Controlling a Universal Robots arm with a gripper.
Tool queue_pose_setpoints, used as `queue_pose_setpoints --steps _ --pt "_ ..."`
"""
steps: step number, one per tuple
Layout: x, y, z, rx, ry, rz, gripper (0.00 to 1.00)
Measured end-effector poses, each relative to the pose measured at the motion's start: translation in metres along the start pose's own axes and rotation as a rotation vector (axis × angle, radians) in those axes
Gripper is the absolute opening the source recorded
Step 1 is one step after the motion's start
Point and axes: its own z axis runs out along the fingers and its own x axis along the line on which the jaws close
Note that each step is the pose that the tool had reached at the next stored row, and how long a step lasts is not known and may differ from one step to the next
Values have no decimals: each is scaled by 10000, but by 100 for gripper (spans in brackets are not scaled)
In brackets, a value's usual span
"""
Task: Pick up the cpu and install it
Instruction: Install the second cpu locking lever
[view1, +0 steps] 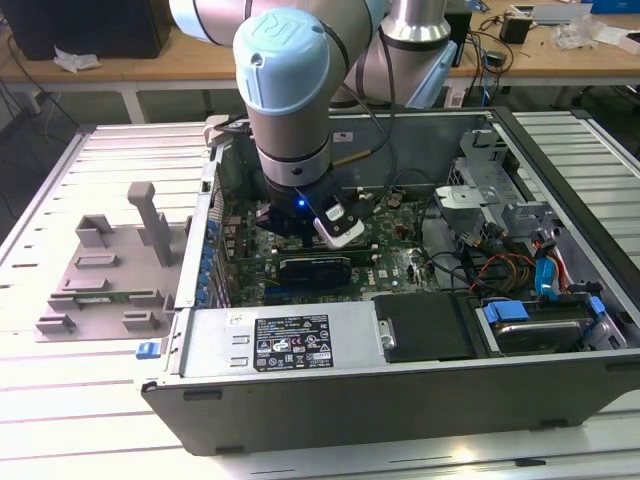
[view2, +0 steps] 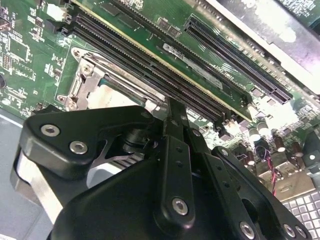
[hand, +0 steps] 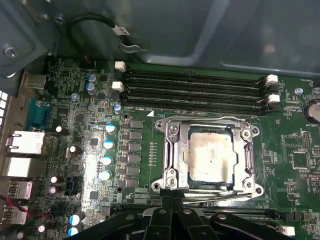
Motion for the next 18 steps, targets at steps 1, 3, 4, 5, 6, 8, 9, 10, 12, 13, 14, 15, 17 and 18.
queue_pose_setpoints --steps 1,3,4,5,6,8,9,10,12,13,14,15,17,18 --pt "2 -3 -1 -4 -2 0 11" --pt "6 -13 -3 -16 -4 2 11" --pt "7 -15 -4 -24 -7 2 11" --pt "8 -16 -4 -39 -16 0 11" --pt "11 -17 -4 -58 -29 -2 11" --pt "23 -21 -3 -83 -55 -5 11" --pt "31 -23 -2 -89 -67 -8 11" --pt "43 -25 2 -96 -84 -11 11" --pt "57 -28 10 -98 -94 -14 11" --pt "64 -29 14 -103 -106 -17 11" --pt "70 -30 17 -109 -118 -19 11" --pt "81 -33 26 -158 -165 -26 11" --pt "96 -36 40 -289 -264 -40 11" --pt "105 -38 48 -339 -300 -44 11"
